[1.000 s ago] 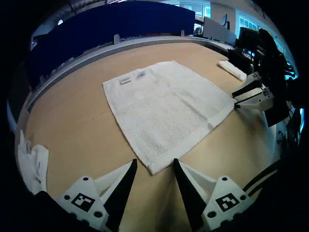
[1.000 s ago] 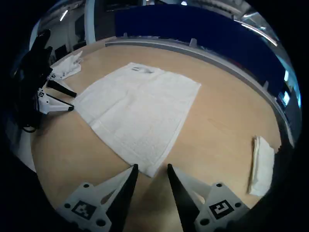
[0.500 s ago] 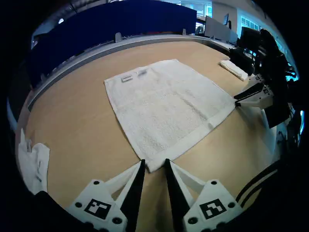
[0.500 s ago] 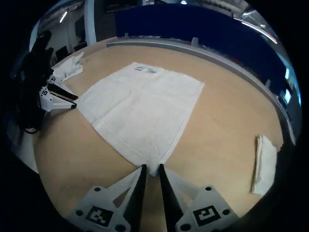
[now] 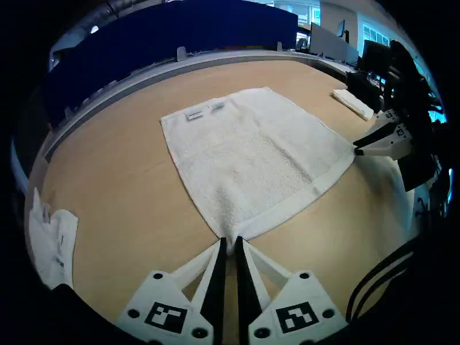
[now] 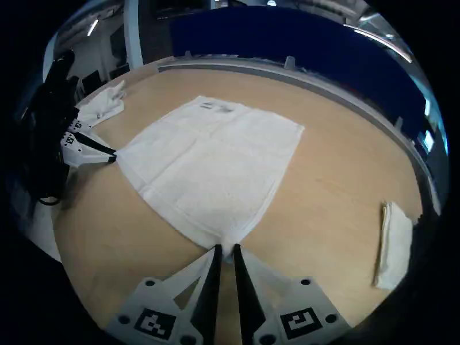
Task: Fold towel
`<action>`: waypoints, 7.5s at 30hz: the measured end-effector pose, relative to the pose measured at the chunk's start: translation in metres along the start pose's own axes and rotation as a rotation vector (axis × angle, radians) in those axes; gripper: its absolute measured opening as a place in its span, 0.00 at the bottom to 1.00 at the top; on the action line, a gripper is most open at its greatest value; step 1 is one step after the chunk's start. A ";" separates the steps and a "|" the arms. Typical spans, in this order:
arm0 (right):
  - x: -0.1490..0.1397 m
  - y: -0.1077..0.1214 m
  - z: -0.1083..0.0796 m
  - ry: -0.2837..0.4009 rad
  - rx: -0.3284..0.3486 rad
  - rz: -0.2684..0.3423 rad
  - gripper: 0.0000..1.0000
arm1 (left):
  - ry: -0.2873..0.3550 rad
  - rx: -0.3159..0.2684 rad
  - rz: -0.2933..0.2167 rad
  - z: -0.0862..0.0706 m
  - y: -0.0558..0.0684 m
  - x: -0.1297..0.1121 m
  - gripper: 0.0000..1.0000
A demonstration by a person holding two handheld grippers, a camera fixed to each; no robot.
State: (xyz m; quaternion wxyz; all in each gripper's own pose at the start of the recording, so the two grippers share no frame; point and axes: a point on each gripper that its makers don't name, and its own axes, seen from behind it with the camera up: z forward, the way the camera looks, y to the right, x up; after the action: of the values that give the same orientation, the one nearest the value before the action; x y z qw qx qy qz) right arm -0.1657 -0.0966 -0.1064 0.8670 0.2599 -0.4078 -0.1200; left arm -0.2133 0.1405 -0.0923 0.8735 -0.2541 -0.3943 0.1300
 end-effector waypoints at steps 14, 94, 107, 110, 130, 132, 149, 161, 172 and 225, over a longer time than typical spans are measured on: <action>0.037 0.006 -0.027 0.057 -0.021 -0.010 0.16 | 0.025 -0.007 -0.047 -0.029 -0.001 0.024 0.11; 0.115 0.064 0.000 0.059 -0.095 0.048 0.16 | 0.008 0.014 -0.095 -0.006 -0.036 0.103 0.11; 0.110 0.074 0.027 0.034 -0.127 0.073 0.16 | -0.003 0.040 -0.088 0.029 -0.052 0.104 0.13; 0.110 0.075 0.030 0.034 -0.139 0.076 0.18 | -0.003 0.041 -0.091 0.032 -0.055 0.104 0.18; 0.113 0.082 0.031 0.052 -0.185 0.077 0.93 | -0.001 0.056 -0.148 0.020 -0.067 0.093 0.62; 0.113 0.083 0.030 0.053 -0.188 0.078 0.96 | 0.003 0.050 -0.157 0.018 -0.065 0.092 0.76; 0.103 0.072 0.024 0.045 -0.174 0.081 0.97 | 0.018 0.089 -0.159 -0.002 -0.070 0.083 0.93; 0.075 0.062 0.017 0.012 -0.168 0.083 0.97 | 0.011 0.114 -0.176 -0.021 -0.069 0.064 0.93; 0.058 0.052 0.013 -0.003 -0.138 0.092 0.97 | 0.007 0.144 -0.206 -0.034 -0.068 0.048 0.94; 0.024 0.024 0.017 -0.128 0.028 -0.048 0.06 | -0.011 0.224 -0.380 -0.095 -0.072 -0.019 0.93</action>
State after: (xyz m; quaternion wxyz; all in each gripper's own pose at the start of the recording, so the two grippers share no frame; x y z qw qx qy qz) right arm -0.1633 -0.0929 -0.0687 0.8322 0.2735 -0.4578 -0.1515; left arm -0.1519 0.0395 -0.1184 0.9028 -0.0760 -0.4232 0.0075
